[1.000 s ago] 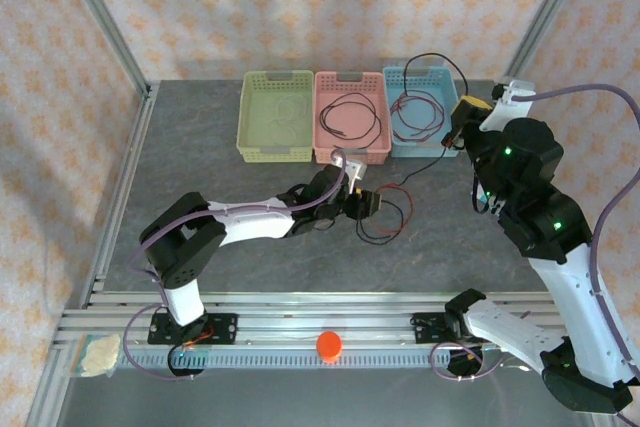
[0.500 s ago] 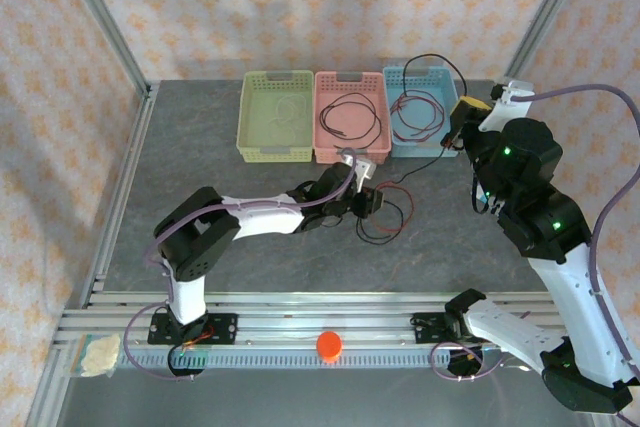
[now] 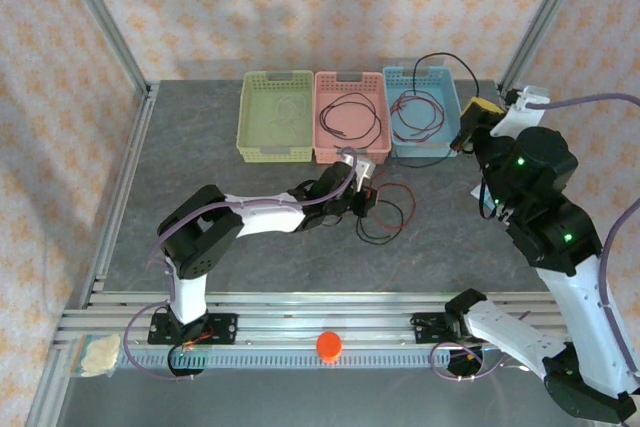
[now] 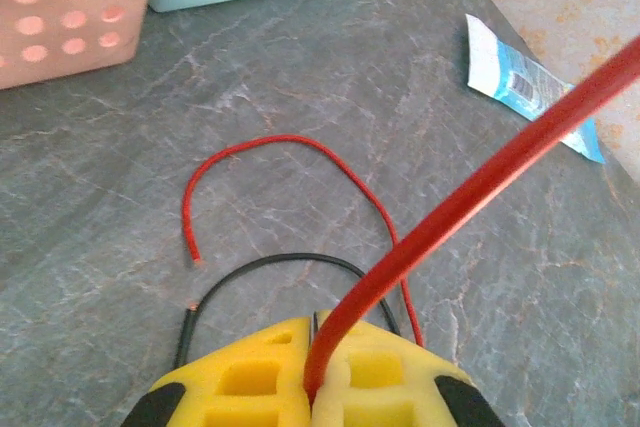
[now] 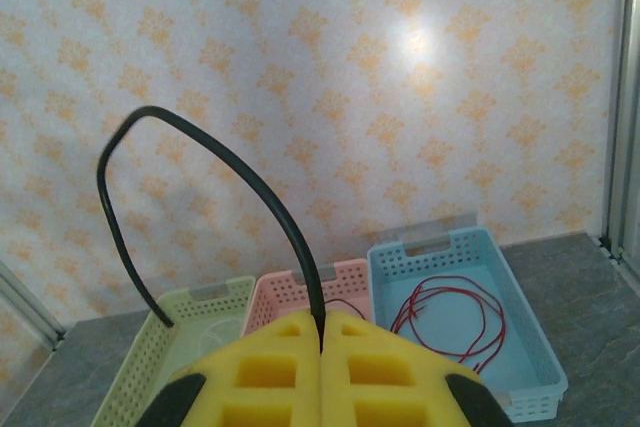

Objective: Untangle the cables

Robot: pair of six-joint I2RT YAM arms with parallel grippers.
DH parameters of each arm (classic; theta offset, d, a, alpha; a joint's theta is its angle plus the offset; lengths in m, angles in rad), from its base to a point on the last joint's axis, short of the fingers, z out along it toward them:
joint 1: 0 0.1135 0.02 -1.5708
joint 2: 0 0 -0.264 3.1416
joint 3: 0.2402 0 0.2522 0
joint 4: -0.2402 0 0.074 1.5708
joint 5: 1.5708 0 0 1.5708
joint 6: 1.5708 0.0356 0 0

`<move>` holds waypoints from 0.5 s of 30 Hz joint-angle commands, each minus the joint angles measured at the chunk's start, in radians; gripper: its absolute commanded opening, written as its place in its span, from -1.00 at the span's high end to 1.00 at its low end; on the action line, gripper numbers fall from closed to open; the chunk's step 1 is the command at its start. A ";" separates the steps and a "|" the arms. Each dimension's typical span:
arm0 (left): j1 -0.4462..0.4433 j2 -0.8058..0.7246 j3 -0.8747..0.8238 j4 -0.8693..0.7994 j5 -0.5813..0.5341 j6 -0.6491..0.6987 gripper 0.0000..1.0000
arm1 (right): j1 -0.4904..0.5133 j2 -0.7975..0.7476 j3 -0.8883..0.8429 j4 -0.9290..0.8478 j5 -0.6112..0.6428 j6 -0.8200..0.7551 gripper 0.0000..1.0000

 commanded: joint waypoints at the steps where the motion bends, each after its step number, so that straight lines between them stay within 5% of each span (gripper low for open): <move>1: 0.013 0.014 -0.022 -0.008 -0.025 -0.004 1.00 | 0.005 -0.028 0.027 0.039 0.051 -0.021 1.00; 6: 0.017 0.014 -0.035 -0.013 -0.027 -0.010 1.00 | 0.004 -0.028 0.031 0.041 0.053 -0.024 1.00; 11: 0.017 -0.029 -0.064 -0.007 -0.034 -0.011 -0.07 | 0.005 0.002 0.013 0.034 0.051 -0.023 1.00; 15: 0.018 -0.105 -0.121 0.007 -0.056 -0.008 -0.45 | 0.005 0.030 -0.012 0.053 0.057 -0.008 1.00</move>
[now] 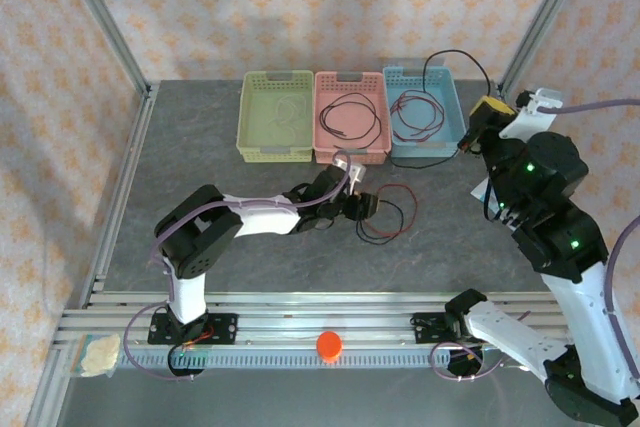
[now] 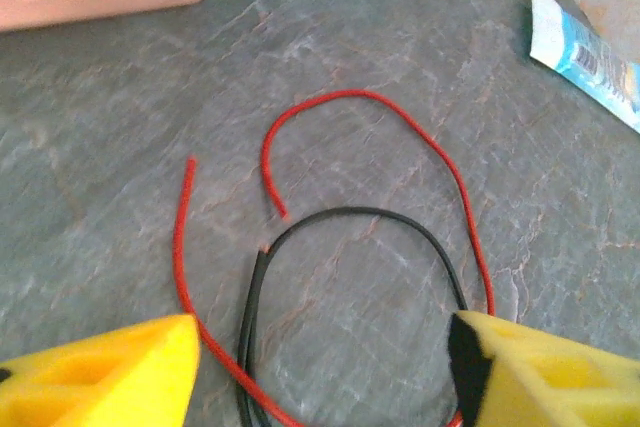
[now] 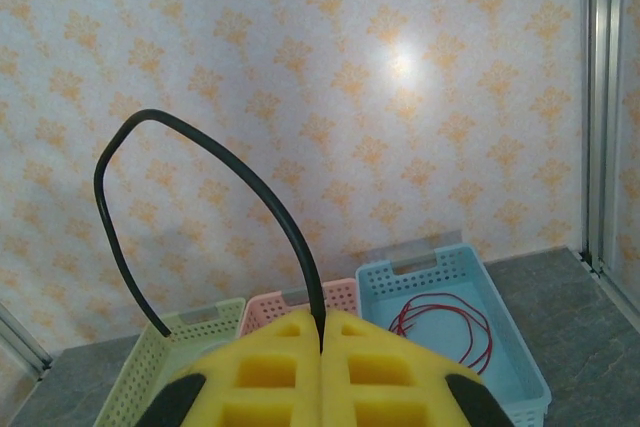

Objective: Untangle the cables

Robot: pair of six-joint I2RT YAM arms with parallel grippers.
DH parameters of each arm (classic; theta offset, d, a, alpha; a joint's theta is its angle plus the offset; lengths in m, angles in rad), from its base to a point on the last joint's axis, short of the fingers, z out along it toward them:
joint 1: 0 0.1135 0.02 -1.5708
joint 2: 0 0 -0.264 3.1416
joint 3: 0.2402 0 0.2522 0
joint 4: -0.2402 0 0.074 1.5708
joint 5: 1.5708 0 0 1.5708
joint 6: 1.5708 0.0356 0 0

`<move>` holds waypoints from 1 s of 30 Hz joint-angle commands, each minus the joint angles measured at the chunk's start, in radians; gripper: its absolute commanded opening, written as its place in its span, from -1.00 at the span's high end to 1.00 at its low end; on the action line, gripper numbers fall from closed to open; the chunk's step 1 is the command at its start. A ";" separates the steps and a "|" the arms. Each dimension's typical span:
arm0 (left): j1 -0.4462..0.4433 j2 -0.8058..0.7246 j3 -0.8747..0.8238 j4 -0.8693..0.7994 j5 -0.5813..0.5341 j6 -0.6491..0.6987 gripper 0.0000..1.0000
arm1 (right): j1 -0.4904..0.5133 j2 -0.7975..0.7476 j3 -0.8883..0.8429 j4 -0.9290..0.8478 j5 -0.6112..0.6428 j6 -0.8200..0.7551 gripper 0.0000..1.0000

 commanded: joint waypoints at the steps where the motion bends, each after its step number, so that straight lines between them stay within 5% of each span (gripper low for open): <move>1: 0.005 -0.102 -0.054 0.021 -0.036 0.000 -0.49 | 0.005 0.030 -0.018 0.042 0.028 0.009 1.00; 14: 0.169 -0.387 -0.182 0.083 -0.012 0.003 -0.54 | -0.024 0.286 0.000 0.165 0.015 0.073 1.00; 30: 0.371 -0.265 0.088 -0.047 0.021 0.050 -0.58 | -0.148 0.775 0.180 0.400 -0.194 0.189 1.00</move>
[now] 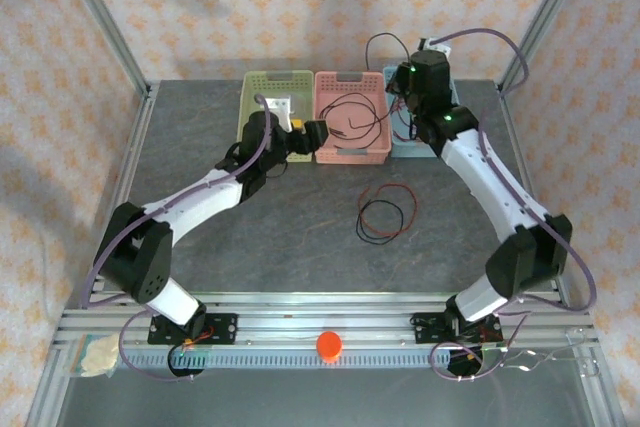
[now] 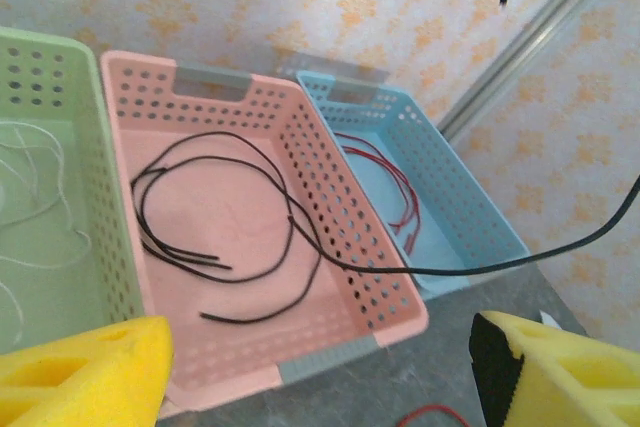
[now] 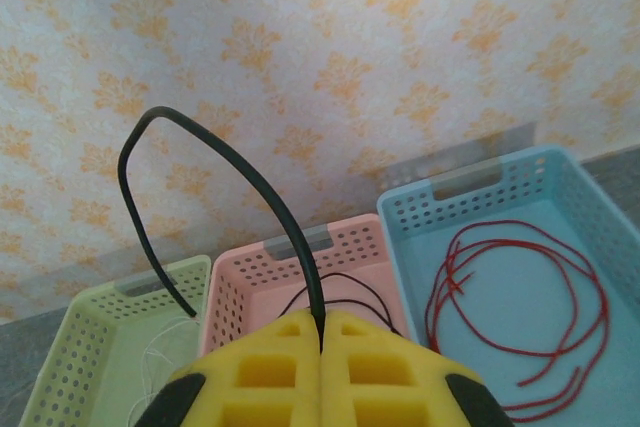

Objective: Untangle the cables

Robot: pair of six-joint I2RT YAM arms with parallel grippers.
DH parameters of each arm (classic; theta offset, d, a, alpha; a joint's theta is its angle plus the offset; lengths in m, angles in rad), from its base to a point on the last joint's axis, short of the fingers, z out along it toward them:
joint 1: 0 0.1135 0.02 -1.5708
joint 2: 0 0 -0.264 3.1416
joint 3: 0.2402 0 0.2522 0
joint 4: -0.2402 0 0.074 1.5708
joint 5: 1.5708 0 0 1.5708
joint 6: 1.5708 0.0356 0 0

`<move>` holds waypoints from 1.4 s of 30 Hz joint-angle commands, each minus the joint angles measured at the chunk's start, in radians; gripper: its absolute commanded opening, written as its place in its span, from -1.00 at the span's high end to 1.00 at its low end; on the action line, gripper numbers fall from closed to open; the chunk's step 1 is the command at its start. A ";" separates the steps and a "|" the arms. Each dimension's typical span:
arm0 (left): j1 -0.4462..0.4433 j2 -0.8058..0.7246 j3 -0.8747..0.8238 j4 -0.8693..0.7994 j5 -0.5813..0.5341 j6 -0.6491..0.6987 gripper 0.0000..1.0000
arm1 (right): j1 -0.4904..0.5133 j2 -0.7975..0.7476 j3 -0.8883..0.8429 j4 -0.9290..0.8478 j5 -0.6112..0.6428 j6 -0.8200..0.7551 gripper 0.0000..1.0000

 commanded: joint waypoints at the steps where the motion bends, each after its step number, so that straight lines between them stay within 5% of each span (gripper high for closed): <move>1: 0.016 0.025 0.050 -0.055 0.011 0.022 -0.58 | -0.012 0.085 0.077 0.081 -0.038 0.036 1.00; 24: 0.017 0.102 0.064 -0.158 0.024 0.030 -0.56 | -0.014 0.714 0.491 -0.212 -0.153 0.020 1.00; 35: 0.006 0.107 0.041 -0.175 0.012 0.019 -0.56 | -0.014 0.734 0.524 -0.252 -0.170 0.001 0.48; 42: -0.024 0.085 0.033 -0.197 -0.011 0.024 -0.54 | -0.013 0.666 0.511 -0.276 -0.179 -0.026 0.38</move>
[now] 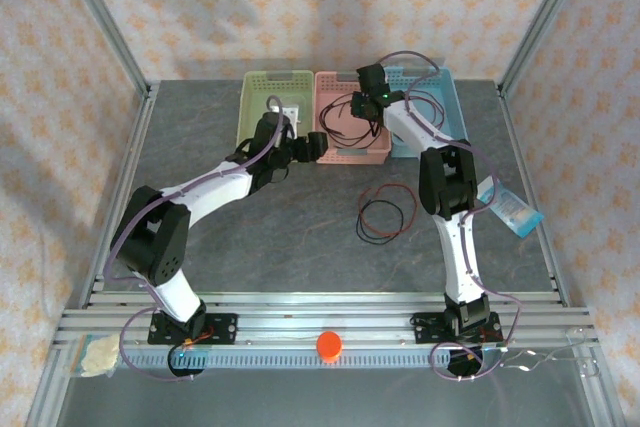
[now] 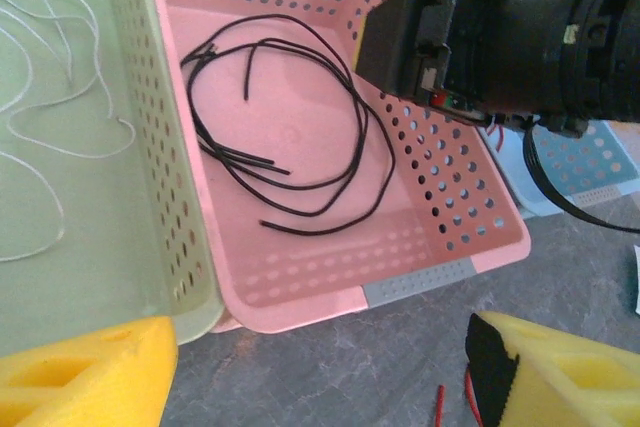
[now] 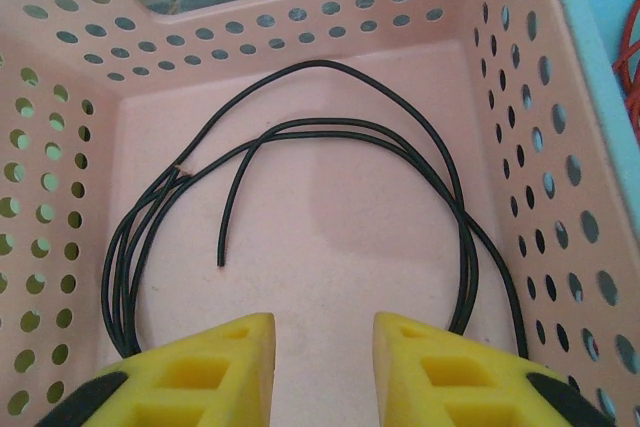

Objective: Untangle the cables

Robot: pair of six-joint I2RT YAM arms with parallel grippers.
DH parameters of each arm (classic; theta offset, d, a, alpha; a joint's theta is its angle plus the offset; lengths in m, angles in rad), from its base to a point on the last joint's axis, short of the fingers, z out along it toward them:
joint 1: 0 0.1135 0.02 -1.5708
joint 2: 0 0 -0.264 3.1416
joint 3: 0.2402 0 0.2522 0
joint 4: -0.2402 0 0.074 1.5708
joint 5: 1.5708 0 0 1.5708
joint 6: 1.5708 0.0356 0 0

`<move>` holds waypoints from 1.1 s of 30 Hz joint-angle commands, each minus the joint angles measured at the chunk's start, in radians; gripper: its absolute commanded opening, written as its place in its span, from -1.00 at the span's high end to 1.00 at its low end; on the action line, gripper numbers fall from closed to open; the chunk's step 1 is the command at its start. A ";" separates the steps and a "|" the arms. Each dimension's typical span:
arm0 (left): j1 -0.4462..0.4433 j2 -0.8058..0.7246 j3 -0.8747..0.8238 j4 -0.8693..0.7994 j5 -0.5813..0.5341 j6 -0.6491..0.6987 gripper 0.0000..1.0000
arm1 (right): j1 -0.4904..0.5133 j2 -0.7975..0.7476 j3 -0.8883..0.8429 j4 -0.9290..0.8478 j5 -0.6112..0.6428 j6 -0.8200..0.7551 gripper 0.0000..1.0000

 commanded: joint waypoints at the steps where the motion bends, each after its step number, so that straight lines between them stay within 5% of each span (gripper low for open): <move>1: -0.025 -0.028 -0.011 -0.037 -0.022 0.002 -0.54 | -0.003 -0.102 0.001 -0.034 -0.001 -0.025 0.38; 15: -0.182 -0.092 -0.137 0.018 -0.077 -0.050 -0.51 | 0.008 -0.629 -0.657 0.149 0.034 -0.016 0.51; 25: -0.282 -0.049 -0.203 0.106 -0.096 -0.123 -0.51 | 0.009 -0.956 -1.034 0.161 0.073 0.129 0.52; 33: -0.344 0.021 -0.183 0.134 -0.086 -0.134 -0.51 | 0.018 -1.124 -1.225 0.138 0.118 0.158 -0.07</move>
